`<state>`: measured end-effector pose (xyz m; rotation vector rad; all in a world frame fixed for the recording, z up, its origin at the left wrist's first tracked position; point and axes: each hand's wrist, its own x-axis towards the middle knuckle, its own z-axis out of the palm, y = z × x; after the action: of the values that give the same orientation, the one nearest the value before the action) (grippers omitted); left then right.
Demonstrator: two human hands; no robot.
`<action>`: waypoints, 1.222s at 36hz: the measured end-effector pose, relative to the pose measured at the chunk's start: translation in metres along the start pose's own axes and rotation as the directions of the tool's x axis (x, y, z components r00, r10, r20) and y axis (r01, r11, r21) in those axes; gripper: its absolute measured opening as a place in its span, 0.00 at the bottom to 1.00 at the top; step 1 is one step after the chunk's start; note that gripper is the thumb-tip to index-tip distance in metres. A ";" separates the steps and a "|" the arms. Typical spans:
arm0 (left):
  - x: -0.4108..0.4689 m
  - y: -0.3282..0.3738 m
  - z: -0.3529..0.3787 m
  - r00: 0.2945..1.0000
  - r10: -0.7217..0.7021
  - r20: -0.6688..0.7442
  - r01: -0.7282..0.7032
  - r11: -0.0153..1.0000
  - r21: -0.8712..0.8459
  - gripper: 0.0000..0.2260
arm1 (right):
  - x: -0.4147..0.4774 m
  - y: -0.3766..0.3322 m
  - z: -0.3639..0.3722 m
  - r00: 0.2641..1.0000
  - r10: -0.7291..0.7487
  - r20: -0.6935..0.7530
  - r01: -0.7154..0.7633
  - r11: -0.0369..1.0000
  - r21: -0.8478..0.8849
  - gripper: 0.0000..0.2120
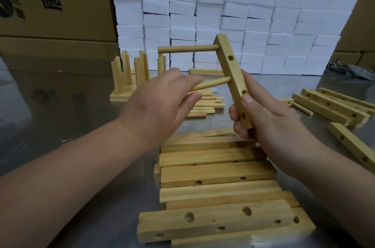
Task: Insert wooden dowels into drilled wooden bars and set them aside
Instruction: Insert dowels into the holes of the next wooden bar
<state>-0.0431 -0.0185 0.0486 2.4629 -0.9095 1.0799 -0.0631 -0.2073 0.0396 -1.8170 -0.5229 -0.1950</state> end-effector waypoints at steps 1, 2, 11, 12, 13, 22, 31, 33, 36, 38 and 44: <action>0.000 0.000 0.000 1.000 -0.005 -0.019 0.005 1.000 -0.018 0.17 | -0.001 0.000 0.001 1.000 -0.005 0.010 0.005 1.000 0.001 0.21; 0.000 0.000 0.001 0.999 -0.012 -0.043 0.010 0.999 -0.039 0.17 | -0.001 0.000 0.001 1.000 -0.010 0.020 0.010 1.000 0.003 0.22; 0.000 -0.005 0.004 0.986 -0.105 -0.131 0.086 0.985 -0.148 0.11 | -0.002 -0.001 0.001 0.997 -0.059 0.056 0.062 0.997 -0.048 0.22; 0.000 -0.004 0.004 0.985 -0.115 -0.127 0.094 0.983 -0.156 0.12 | -0.002 -0.001 0.001 0.996 -0.063 0.058 0.066 0.996 -0.061 0.22; 0.000 -0.004 0.005 0.985 -0.122 -0.121 0.101 0.981 -0.168 0.12 | -0.002 -0.001 0.001 0.996 -0.066 0.058 0.070 0.995 -0.068 0.22; 0.001 -0.001 0.006 0.935 -0.351 0.058 0.334 0.808 -0.485 0.11 | -0.002 -0.002 0.001 0.994 -0.093 0.048 0.097 0.992 -0.078 0.21; 0.005 -0.004 0.007 0.919 -0.371 0.131 0.382 0.761 -0.525 0.11 | 0.001 0.003 0.001 0.996 -0.086 -0.033 0.084 0.994 -0.064 0.22; 0.006 -0.006 0.008 0.913 -0.369 0.173 0.393 0.689 -0.608 0.18 | 0.002 0.007 0.002 0.994 -0.081 -0.078 0.072 0.991 -0.114 0.23; 0.005 -0.019 0.012 0.854 -0.472 0.218 0.466 0.509 -0.723 0.21 | 0.005 0.013 0.002 0.984 -0.045 -0.173 0.016 0.986 -0.166 0.24; 0.002 -0.032 0.018 0.816 -0.526 0.239 0.526 0.505 -0.684 0.18 | 0.007 0.017 -0.001 0.969 -0.016 -0.248 -0.023 0.988 -0.154 0.24; -0.012 -0.064 0.041 0.745 -0.437 0.504 0.612 0.748 -0.257 0.13 | 0.013 0.020 -0.009 0.898 0.075 -0.433 -0.080 0.997 0.006 0.19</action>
<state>0.0153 0.0151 0.0106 2.3755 -0.3911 0.1355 -0.0414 -0.2173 0.0305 -1.7320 -0.1328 -0.5349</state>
